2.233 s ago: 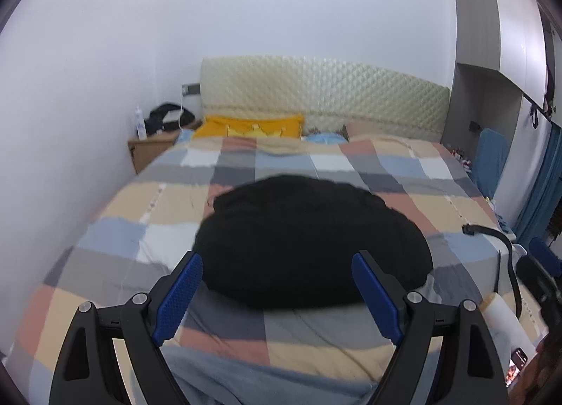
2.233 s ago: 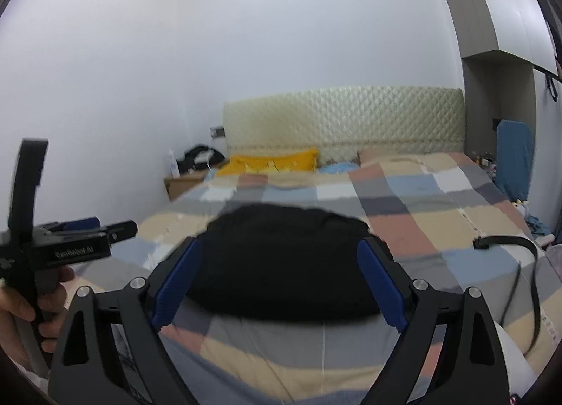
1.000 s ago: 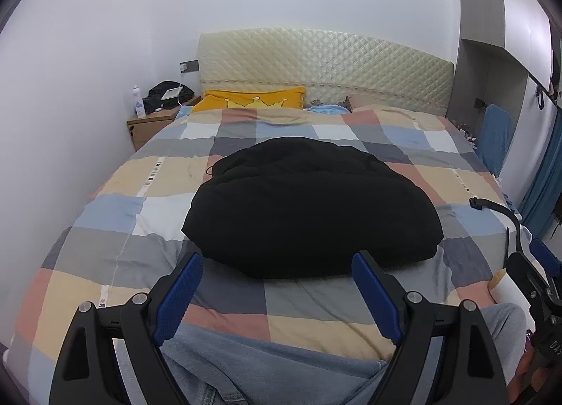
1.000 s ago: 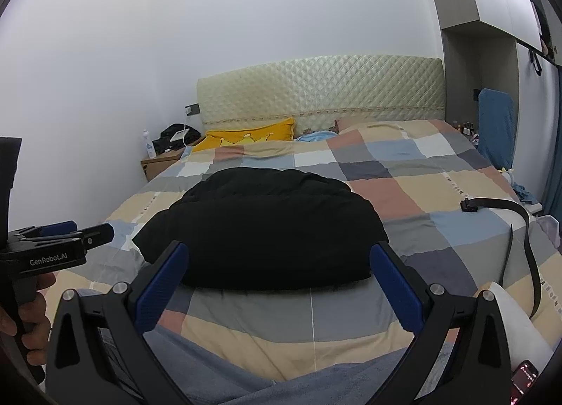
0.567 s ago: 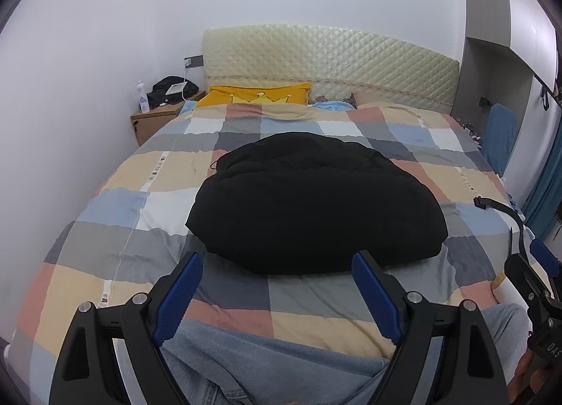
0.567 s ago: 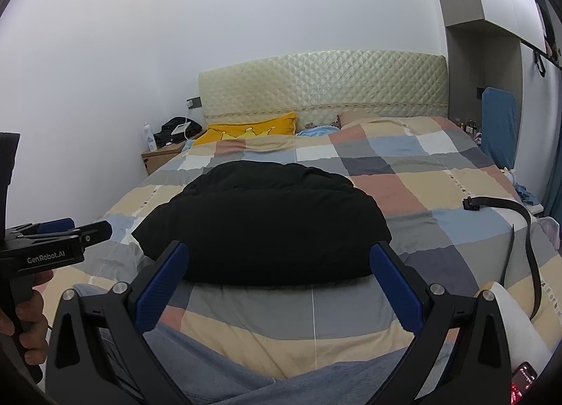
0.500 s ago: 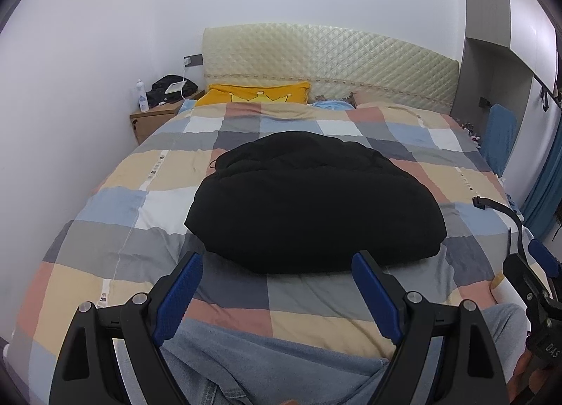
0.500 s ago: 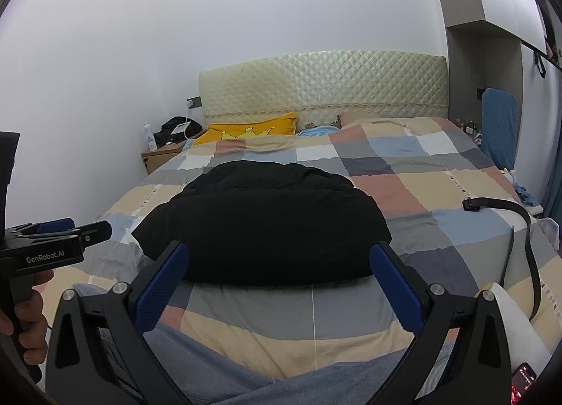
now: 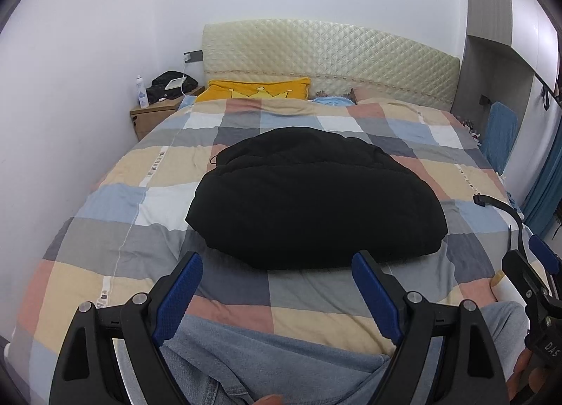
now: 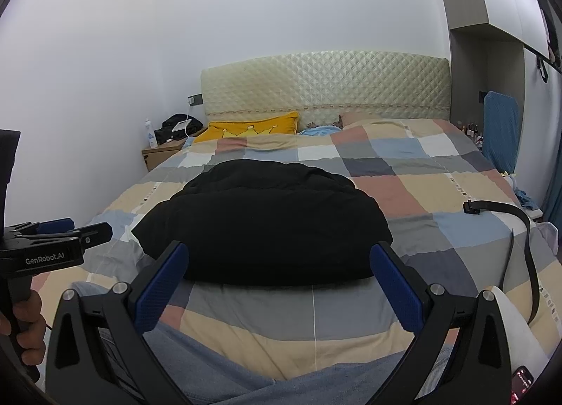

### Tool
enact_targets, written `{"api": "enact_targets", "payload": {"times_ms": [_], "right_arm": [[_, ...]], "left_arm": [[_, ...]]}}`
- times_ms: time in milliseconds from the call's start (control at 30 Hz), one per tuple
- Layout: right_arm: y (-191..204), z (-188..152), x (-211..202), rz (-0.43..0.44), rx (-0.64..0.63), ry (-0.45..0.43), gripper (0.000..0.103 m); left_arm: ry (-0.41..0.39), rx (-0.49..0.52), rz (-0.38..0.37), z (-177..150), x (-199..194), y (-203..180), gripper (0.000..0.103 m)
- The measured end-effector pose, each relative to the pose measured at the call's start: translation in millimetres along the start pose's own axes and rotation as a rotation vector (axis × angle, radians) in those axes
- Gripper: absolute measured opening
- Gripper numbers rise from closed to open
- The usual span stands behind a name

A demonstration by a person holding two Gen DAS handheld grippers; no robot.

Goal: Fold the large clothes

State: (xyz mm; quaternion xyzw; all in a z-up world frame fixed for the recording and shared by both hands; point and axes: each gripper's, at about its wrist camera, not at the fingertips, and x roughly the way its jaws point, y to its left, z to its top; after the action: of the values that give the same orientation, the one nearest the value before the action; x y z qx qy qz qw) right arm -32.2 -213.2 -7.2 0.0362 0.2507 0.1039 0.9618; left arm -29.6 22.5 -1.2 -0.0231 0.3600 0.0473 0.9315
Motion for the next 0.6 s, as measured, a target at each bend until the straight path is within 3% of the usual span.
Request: {"api": "enact_targets", "payload": {"times_ms": [600], "right_arm": [[1.0, -2.1, 0.8, -0.006, 0.001, 0.005, 0.103]], "left_arm": [[0.015, 0.003, -0.012, -2.0, 2.2, -4.2, 0.087]]}}
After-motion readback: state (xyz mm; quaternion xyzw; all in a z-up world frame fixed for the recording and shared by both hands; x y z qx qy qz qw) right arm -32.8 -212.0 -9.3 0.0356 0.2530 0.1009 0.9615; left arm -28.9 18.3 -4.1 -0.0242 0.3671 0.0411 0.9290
